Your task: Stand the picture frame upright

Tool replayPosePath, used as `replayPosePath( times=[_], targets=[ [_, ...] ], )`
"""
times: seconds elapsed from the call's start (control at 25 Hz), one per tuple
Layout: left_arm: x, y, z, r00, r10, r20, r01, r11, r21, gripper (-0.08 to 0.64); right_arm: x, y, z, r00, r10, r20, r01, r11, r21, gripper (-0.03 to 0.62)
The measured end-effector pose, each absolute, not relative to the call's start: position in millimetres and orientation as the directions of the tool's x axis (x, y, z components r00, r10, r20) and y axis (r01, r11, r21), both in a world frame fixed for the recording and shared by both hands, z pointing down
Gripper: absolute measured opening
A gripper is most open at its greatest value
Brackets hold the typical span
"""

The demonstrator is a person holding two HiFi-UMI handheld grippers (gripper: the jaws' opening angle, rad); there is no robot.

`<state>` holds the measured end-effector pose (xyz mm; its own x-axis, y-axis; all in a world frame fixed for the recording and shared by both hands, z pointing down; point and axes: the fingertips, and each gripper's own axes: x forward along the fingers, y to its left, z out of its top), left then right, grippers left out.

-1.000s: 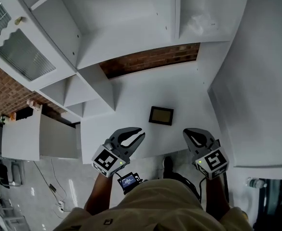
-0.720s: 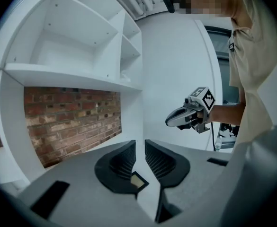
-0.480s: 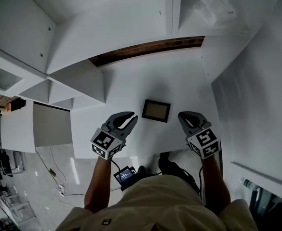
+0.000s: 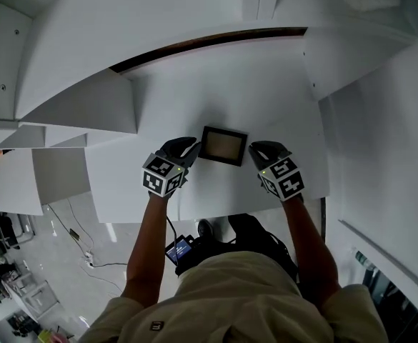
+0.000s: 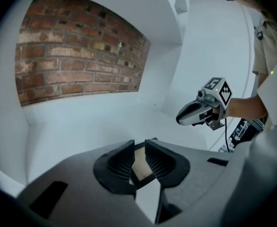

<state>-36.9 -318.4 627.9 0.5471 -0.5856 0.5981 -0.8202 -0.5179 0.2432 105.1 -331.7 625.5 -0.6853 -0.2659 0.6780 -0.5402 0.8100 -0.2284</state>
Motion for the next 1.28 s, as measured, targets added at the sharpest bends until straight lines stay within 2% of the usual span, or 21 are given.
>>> replayPosePath(
  times=[0.12,0.2,0.52,0.84,1.28],
  targets=[
    [-36.3,-324.2,661.8,0.546,-0.546,0.635,-0.822,-0.497,0.279,0.067,100.6,-331.5,659.8,-0.66,-0.219,0.719,-0.547,0.795,-0.26,0.027],
    [-38.1,-329.2,680.5,0.531,-0.532,0.659,-0.832,-0.475,0.288,0.067,97.8,-331.9,679.0,-0.644,-0.188,0.741,-0.553,0.785,-0.281,0.089],
    [-39.2,-333.8,720.9,0.498,-0.458,0.736,-0.848,-0.433,0.304,0.077,91.9,-325.4,716.0,-0.622,-0.117,0.774,-0.585,0.726,-0.361,0.132],
    [-39.0,-328.8,734.7,0.524,-0.42,0.741,-0.84,-0.401,0.366,0.08,86.4,-324.7,734.3,-0.636,-0.083,0.767,-0.612,0.659,-0.436,0.149],
    [-36.1,-325.1,736.3,0.539,-0.49,0.685,-0.842,-0.318,0.435,0.08,85.9,-331.4,725.7,-0.685,-0.184,0.705,-0.644,0.605,-0.468,0.14]
  ],
)
